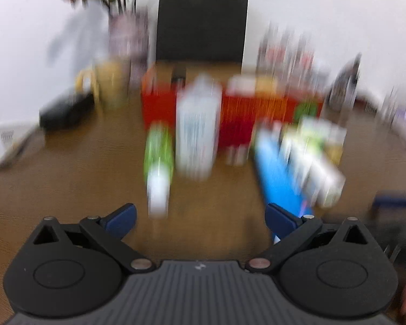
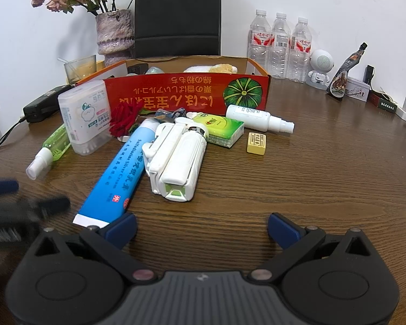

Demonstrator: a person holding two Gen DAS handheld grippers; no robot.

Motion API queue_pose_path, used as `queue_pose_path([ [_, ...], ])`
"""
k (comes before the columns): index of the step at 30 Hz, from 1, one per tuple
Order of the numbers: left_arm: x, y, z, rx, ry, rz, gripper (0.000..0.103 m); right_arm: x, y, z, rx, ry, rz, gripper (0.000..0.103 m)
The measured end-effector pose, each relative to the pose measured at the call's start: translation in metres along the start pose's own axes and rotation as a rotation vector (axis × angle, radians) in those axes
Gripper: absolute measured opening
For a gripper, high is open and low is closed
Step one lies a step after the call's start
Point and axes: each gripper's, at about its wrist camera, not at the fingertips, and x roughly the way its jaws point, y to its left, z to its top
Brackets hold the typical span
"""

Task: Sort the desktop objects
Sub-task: 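Grasp the white plastic container with the left tool while the right tool grasps the white device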

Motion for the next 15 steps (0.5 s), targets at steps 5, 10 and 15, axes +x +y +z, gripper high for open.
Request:
queue_pose_path([
  [5,0.038,0.003,0.039,0.087,-0.069,0.043,0.097,-0.004,-0.001,0.002,-0.008,-0.015,0.022,0.101],
  [10,0.070,0.012,0.046,0.045,0.000,-0.036,0.041,-0.016,-0.010,0.021,0.045,-0.101,0.062,0.095],
  [15,0.058,0.007,0.036,0.051,-0.035,-0.009,0.041,0.015,-0.008,0.049,0.102,-0.060,0.087,0.094],
])
